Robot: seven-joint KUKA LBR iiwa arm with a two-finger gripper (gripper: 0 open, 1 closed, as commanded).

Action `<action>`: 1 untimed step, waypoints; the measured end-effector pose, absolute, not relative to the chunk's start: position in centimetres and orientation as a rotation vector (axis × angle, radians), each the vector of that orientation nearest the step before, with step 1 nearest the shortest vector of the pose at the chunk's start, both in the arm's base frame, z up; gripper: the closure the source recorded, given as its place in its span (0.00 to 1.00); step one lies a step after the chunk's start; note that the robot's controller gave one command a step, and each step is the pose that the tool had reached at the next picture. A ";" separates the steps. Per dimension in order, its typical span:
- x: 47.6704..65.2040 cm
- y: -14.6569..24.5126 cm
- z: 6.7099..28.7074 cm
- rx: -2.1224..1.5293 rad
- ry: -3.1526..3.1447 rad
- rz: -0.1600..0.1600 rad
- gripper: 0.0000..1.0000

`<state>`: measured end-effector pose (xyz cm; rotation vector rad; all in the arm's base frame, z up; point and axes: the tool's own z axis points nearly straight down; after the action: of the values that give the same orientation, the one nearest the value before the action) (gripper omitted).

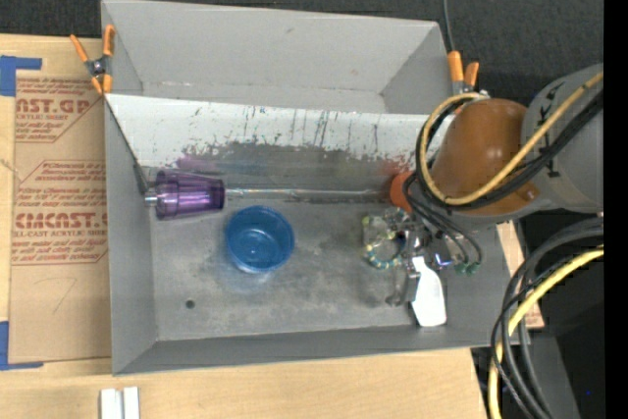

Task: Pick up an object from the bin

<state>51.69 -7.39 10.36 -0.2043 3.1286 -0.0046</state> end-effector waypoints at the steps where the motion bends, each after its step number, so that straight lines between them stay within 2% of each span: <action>1: 52.0 -7.0 9.2 -0.214 3.128 0.000 0.00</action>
Offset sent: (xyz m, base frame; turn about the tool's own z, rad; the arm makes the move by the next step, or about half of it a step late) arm -0.0099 -0.0183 -0.0336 -0.0852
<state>51.97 -7.03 9.18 -0.2144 3.1278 0.0000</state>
